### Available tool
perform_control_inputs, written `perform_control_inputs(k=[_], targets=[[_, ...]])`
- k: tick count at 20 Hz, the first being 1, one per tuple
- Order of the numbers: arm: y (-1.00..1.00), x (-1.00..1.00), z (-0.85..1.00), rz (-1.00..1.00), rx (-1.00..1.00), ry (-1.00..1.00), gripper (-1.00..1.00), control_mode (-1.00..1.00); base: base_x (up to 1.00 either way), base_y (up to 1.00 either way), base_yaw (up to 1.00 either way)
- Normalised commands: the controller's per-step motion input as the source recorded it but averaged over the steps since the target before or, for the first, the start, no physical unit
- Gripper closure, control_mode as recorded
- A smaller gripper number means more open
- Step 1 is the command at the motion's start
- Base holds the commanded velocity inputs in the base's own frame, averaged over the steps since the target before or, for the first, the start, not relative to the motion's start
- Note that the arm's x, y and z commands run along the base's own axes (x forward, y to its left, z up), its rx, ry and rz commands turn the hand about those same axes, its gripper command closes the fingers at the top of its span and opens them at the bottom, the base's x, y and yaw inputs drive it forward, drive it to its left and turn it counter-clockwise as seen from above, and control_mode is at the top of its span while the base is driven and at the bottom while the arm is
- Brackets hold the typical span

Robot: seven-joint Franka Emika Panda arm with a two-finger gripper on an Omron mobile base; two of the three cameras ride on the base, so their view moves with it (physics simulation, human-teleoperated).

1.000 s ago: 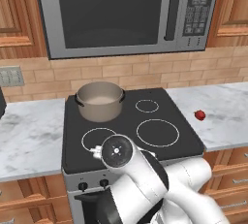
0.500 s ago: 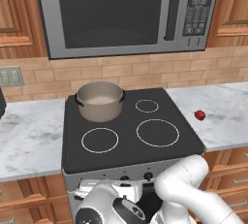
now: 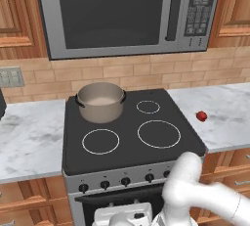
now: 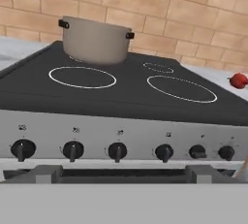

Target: Turn on the burner for the pot on the stove. Wait thirty seconds for the pot to heat up. Then add the bell pepper to the pot.

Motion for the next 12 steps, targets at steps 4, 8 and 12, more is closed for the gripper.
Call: perform_control_inputs(k=[4, 8, 12], targets=[[-0.18, 0.54, -0.18, 0.17, 0.01, -0.09, -1.0, -1.0, 0.0, 0.0, 0.0], [0.13, 0.49, -0.1, 0.12, 0.0, -0.09, -1.0, -1.0, 0.0, 0.0, 0.0], [0.29, 0.38, -0.21, 0.15, 0.0, -0.09, -1.0, -1.0, 0.0, 0.0, 0.0]])
